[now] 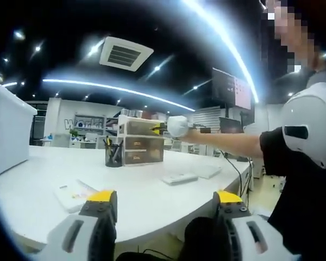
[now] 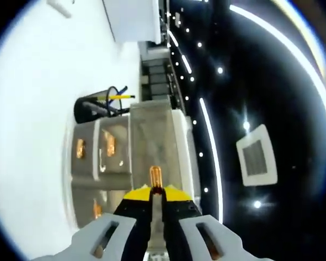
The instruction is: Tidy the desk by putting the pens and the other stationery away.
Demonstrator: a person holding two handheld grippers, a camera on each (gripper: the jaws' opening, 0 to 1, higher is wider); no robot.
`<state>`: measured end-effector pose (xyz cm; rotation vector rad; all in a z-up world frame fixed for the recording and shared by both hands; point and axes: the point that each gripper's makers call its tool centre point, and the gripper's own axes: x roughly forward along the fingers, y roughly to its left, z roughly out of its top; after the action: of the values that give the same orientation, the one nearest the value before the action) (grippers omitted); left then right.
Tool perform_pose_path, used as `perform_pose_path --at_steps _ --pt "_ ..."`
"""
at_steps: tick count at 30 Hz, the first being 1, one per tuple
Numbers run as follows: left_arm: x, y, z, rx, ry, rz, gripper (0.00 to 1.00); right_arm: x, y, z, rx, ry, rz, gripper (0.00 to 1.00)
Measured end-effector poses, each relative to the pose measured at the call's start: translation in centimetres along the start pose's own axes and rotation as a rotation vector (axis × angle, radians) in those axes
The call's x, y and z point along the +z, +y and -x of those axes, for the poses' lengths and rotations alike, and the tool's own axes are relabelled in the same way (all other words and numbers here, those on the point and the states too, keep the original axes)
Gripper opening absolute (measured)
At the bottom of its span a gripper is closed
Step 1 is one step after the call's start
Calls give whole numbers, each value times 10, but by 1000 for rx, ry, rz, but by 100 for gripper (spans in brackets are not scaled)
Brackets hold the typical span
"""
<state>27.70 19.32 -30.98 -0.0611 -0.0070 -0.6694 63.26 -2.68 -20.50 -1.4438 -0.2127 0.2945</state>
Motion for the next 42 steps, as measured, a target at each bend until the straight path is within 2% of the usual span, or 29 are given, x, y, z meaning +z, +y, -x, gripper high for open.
perform_pose_path --at_steps 25,33,42 --pt "3 -12 -4 -33 -10 1 71 17 6 52 -25 -51 31 4" --pt "3 -18 -6 -44 -6 -8 71 19 8 64 -35 -66 40 4" --pt "3 -21 -5 -47 -2 -15 71 18 9 66 -40 -66 42 4"
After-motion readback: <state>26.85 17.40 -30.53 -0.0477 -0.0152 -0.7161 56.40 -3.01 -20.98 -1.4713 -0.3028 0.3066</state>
